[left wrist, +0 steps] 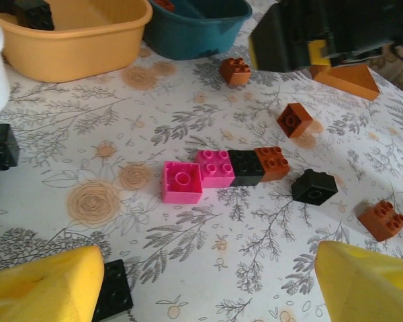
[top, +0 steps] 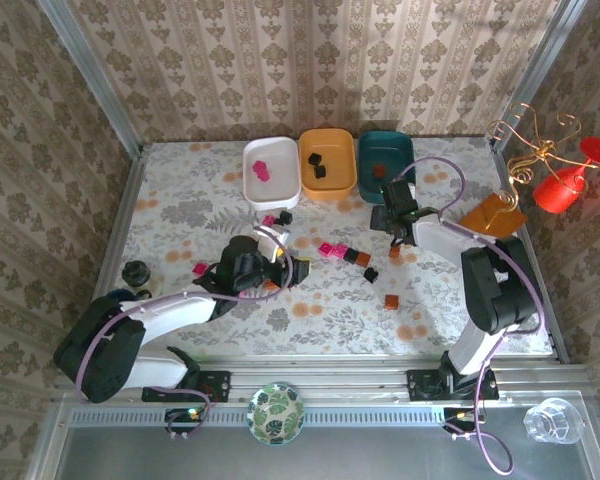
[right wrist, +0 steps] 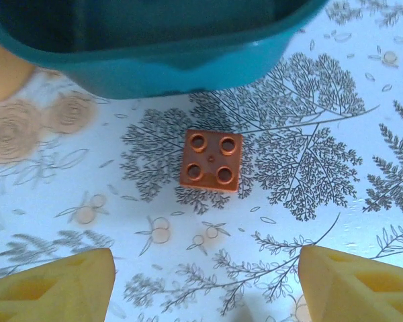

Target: Sort the legos into containers by color

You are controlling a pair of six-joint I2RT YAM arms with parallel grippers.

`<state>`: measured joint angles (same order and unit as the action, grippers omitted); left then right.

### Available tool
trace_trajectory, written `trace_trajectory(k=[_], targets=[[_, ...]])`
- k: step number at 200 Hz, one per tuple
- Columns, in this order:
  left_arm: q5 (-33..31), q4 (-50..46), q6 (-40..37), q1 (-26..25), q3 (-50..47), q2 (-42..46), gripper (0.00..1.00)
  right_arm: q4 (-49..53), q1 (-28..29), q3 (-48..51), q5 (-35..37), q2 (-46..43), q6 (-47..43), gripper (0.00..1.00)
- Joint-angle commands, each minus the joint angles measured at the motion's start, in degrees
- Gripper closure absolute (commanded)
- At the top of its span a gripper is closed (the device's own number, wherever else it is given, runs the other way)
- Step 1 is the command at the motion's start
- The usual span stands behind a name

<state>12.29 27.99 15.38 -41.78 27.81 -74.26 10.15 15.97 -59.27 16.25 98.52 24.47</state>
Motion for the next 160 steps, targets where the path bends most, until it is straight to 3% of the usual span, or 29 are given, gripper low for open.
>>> trace_trajectory(k=[1, 83, 160], targets=[[-2.3, 2.4, -1.7, -0.9, -0.2, 0.1, 0.17, -3.2, -0.5, -0.8, 3.5, 3.2, 2.8, 0.27], [-4.2, 1.4, -2.5, -1.0, -0.8, 2.4, 0.17, -4.7, -2.1, -7.2, 3.2, 12.2, 5.1, 0.42], [-5.5, -0.3, -3.2, -1.0, -0.8, 4.2, 0.16, 1.3, -2.8, -13.1, 2.1, 16.3, 5.6, 0.52]])
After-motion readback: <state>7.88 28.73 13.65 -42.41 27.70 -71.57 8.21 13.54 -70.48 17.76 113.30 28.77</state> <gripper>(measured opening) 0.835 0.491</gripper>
